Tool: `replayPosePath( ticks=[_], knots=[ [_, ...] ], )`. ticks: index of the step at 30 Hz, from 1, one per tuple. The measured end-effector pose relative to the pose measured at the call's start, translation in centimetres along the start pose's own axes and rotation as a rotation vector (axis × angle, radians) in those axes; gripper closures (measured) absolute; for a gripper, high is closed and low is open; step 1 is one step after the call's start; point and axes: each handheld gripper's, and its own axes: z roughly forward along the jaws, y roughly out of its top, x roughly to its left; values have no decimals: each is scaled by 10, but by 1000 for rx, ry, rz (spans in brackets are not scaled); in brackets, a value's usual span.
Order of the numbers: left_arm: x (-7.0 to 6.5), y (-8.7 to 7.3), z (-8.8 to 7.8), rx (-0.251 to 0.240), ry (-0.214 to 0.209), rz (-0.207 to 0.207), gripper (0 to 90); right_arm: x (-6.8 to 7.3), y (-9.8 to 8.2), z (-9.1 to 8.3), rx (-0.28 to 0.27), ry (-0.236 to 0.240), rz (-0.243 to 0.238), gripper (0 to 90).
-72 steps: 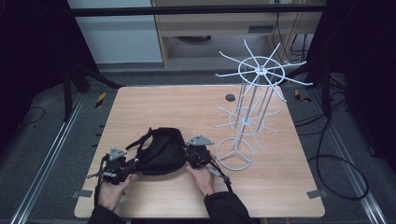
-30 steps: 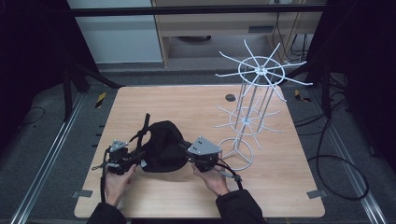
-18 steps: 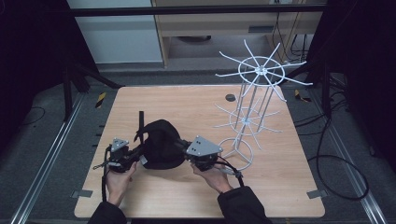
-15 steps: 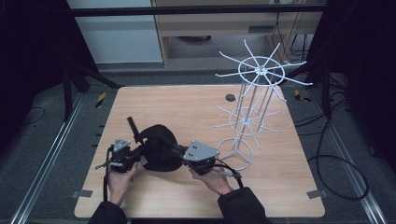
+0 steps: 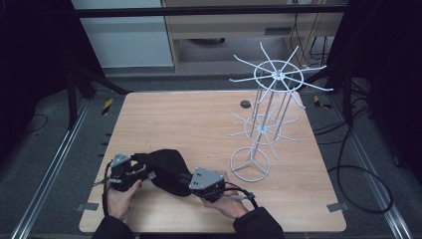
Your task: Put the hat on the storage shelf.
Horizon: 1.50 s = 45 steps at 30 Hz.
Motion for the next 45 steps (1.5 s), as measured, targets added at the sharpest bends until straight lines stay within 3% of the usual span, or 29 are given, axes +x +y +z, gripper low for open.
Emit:
replayPosePath(
  ticks=[4,9,15,19,24,28,35,37,40,45],
  knots=[
    [-5,-7,-20,-5,-6,14,425,1,-1,2,8,-21,15,830],
    [-14,-8,-43,-83,-18,65,426,0,-7,3,17,-38,43,822],
    [-28,4,-57,-160,-24,126,425,0,-8,2,22,-41,52,816],
    [-29,16,-65,-201,-7,143,409,1,-8,3,28,-35,52,812],
    [-28,26,-63,-180,-21,176,350,1,-8,4,28,-34,60,811],
    [-32,27,-53,-125,-24,221,311,1,-7,5,31,-32,58,812],
    [-36,34,-42,-105,9,264,316,3,-4,7,32,-24,41,817],
    [-39,36,-40,-102,14,284,336,2,-4,7,32,-24,41,818],
    [-41,36,-36,-87,23,309,450,2,-4,6,28,-26,45,819],
    [-37,33,-35,-55,32,303,750,0,-3,5,27,-28,59,813]
  ],
)
